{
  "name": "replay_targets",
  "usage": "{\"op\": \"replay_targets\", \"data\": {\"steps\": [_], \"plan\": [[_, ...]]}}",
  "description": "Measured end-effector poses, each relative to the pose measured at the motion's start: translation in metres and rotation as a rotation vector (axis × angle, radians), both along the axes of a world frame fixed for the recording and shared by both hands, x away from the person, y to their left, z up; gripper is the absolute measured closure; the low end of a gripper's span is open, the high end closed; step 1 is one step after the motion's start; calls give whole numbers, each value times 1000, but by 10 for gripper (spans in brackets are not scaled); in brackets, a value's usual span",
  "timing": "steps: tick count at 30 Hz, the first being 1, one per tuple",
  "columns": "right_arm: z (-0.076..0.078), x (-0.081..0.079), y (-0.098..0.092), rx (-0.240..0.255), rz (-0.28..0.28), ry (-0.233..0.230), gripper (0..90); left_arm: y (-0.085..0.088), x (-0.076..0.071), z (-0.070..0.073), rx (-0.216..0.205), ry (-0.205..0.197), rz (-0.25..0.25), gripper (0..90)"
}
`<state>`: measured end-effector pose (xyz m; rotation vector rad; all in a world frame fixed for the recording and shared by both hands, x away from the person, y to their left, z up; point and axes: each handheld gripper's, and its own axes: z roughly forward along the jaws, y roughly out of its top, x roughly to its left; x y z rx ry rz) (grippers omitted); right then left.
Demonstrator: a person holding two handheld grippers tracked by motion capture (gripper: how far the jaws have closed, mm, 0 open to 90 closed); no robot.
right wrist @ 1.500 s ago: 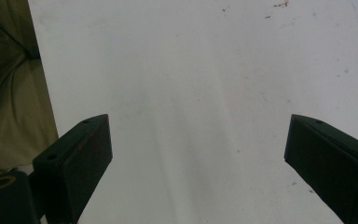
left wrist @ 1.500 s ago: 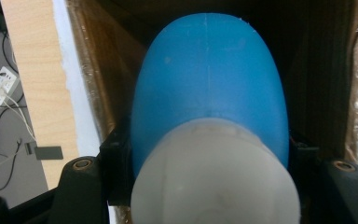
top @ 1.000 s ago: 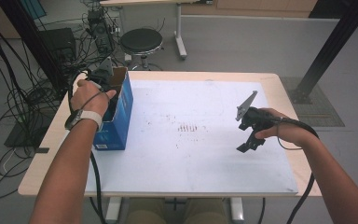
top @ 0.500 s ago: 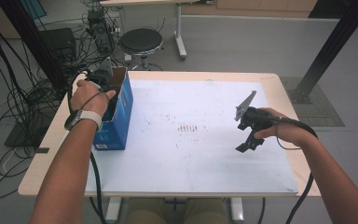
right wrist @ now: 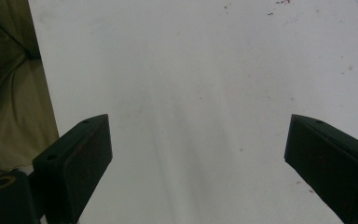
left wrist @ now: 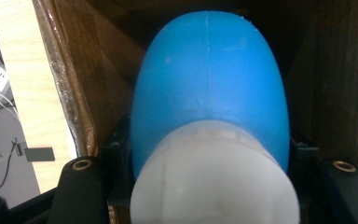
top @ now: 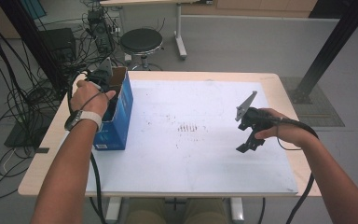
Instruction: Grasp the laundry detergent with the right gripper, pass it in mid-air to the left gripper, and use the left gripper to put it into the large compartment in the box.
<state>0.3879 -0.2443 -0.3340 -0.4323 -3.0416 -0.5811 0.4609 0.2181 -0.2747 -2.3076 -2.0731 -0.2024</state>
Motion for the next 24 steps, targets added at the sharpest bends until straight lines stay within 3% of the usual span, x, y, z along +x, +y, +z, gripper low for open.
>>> {"op": "replay_targets", "data": {"steps": [24], "plan": [[-1, -1, 1, 1, 1, 0, 74, 1, 0, 0, -4, 2, 3, 375]]}}
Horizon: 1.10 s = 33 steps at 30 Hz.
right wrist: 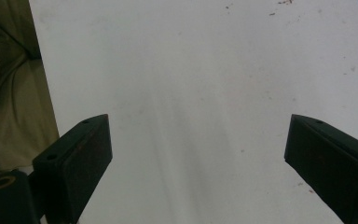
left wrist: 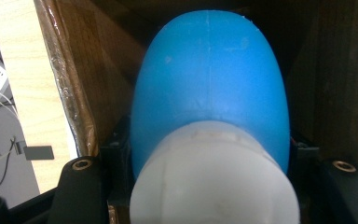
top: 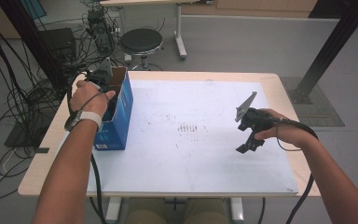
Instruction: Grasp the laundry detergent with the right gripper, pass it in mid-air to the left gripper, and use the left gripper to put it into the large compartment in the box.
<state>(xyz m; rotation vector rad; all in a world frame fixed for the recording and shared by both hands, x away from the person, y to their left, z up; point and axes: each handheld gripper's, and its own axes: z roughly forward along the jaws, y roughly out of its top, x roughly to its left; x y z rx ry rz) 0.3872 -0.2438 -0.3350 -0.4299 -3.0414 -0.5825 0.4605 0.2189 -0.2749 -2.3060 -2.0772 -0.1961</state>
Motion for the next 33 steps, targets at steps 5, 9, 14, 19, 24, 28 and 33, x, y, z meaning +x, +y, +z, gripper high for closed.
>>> {"op": "replay_targets", "data": {"steps": [5, 9, 14, 19, 24, 28, 33], "plan": [[1, 0, 0, 2, -1, -2, 74, 0, 0, 0, 1, 0, -1, 375], [1, 0, 0, 3, -2, -3, 74, 0, 0, 0, -1, 2, 0, 375], [2, 0, -1, 3, -2, -5, 74, 0, 0, 0, 2, 1, 0, 375], [2, -1, -2, 4, -4, -6, 74, -1, -1, 0, 4, 1, 1, 375], [1, -1, -1, 5, -1, -6, 74, -1, -1, 0, 3, 3, 0, 375], [1, -1, 0, 5, 1, -7, 74, 0, -1, 0, 1, 0, 1, 375], [2, -1, -1, 4, -3, -9, 74, -1, -1, 0, 3, -1, 1, 375]]}}
